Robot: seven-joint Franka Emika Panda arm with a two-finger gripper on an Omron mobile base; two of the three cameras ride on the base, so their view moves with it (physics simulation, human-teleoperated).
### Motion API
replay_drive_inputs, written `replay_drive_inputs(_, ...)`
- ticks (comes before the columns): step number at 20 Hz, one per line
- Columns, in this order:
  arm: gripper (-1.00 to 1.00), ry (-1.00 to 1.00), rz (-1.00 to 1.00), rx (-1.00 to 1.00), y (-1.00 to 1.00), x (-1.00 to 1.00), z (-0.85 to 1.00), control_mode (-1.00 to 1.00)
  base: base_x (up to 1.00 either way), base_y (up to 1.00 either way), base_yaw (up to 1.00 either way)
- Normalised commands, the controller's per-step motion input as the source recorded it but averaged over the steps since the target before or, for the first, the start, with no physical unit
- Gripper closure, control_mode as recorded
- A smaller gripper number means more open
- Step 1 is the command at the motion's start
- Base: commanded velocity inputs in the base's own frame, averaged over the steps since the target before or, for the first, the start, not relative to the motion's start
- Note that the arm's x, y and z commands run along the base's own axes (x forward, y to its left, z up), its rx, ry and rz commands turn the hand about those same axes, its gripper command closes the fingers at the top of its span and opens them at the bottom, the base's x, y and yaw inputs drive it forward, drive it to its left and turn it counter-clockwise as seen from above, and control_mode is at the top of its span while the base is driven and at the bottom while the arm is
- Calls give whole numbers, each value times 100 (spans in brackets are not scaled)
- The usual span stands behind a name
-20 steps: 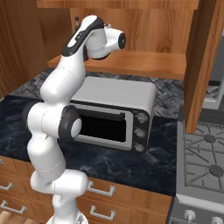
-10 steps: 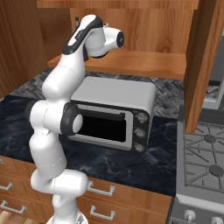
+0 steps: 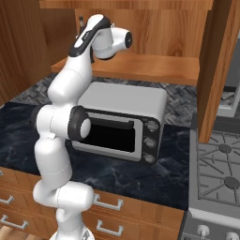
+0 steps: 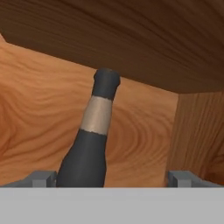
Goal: Get the candle and the liquor from the cabinet and move them to the dining counter.
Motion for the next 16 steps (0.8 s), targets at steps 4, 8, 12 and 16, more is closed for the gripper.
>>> replay_drive_inputs(4, -100, 0, 4, 0, 5, 3, 0, -100, 0, 0, 0)
replay_drive_inputs(8, -100, -2, 4, 0, 0, 0, 0, -100, 0, 0, 0)
replay_drive_inputs(12, -100, 0, 2, 0, 0, 0, 0, -100, 0, 0, 0)
replay_drive_inputs(16, -100, 0, 2, 0, 2, 0, 0, -100, 0, 0, 0)
